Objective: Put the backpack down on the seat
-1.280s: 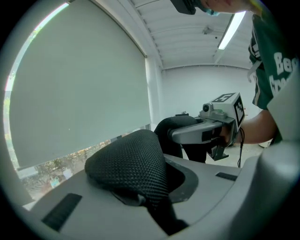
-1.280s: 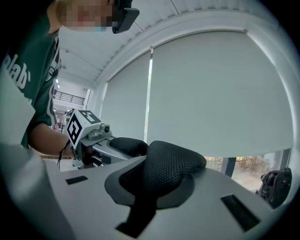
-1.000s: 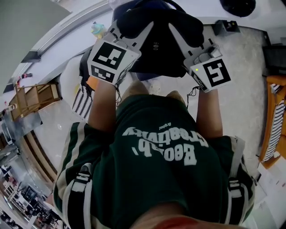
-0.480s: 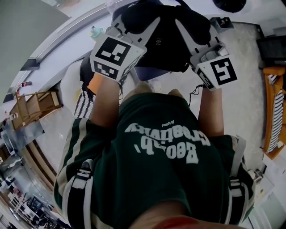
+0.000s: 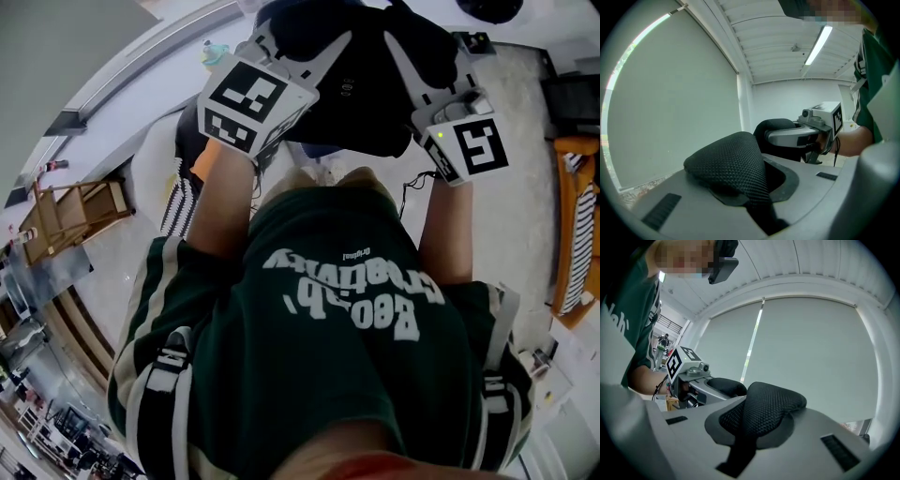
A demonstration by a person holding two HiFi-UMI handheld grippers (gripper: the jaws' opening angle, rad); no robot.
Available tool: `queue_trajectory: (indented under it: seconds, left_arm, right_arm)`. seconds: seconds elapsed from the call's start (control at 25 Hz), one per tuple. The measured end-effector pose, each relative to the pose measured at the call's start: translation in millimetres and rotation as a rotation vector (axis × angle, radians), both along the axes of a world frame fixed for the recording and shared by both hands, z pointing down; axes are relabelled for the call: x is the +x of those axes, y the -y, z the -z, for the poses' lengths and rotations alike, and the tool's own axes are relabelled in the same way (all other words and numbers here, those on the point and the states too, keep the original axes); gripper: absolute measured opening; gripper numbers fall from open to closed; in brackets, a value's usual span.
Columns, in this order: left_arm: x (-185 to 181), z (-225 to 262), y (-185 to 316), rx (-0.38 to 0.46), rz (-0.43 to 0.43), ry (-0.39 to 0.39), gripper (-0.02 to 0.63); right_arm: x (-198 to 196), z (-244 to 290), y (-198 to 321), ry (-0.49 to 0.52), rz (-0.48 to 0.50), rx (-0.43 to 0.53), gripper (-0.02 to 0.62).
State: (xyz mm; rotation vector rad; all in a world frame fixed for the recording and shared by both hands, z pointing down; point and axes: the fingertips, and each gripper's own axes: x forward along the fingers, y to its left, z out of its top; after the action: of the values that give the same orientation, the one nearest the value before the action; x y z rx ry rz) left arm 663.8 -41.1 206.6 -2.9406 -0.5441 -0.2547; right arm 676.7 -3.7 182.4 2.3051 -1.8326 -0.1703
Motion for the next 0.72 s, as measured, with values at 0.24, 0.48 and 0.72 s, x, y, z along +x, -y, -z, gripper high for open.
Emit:
queue_trajectory:
  seconds: [0.24, 0.48, 0.72]
  left_arm:
    - [-36, -10, 21, 0.002, 0.072, 0.026, 0.055]
    - [-71, -11, 49, 0.014, 0.236, 0.036, 0.057]
    - [-128, -4, 68, 0.025, 0.460, 0.023, 0.058]
  right_arm:
    - [-30, -11, 23, 0.033, 0.094, -0.004, 0.055]
    - [-61, -15, 53, 0.049, 0.267, -0.010, 0.055]
    - [-113, -8, 74, 0.009, 0.490, 0.006, 0.055]
